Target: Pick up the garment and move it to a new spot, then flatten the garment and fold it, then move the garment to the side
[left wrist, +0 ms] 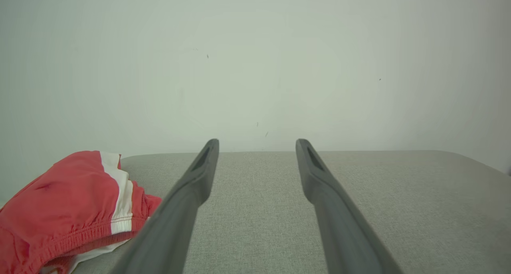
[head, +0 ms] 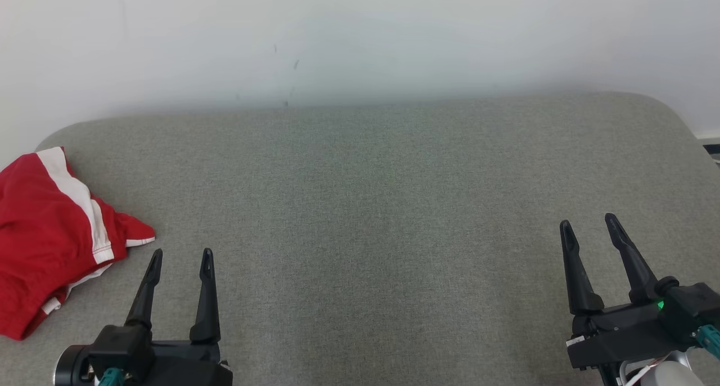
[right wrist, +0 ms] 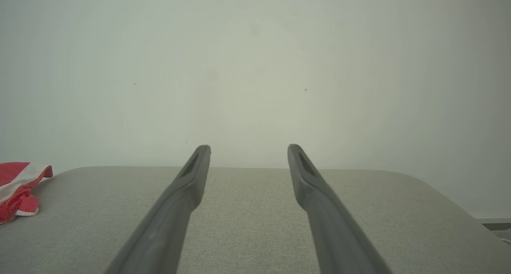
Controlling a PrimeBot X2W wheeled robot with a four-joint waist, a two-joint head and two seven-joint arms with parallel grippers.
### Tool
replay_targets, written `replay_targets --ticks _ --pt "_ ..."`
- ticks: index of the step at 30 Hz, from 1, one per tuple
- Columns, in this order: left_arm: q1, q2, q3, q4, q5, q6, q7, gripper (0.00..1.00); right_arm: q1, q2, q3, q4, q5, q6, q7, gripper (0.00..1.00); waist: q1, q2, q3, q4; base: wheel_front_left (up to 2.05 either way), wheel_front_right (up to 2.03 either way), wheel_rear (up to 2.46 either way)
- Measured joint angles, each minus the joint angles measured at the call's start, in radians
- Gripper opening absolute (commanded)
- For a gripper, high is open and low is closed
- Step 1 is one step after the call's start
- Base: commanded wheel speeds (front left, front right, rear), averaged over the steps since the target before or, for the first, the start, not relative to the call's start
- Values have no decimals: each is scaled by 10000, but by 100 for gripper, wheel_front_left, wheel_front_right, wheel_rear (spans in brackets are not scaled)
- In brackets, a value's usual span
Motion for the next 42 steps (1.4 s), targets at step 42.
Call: replay_targets --ticks 42 --pt "-66 -410 594 830 -56 -349 -38 100 196 408 -67 -23 -174 575 -2 100 0 0 121 1436 0 0 0"
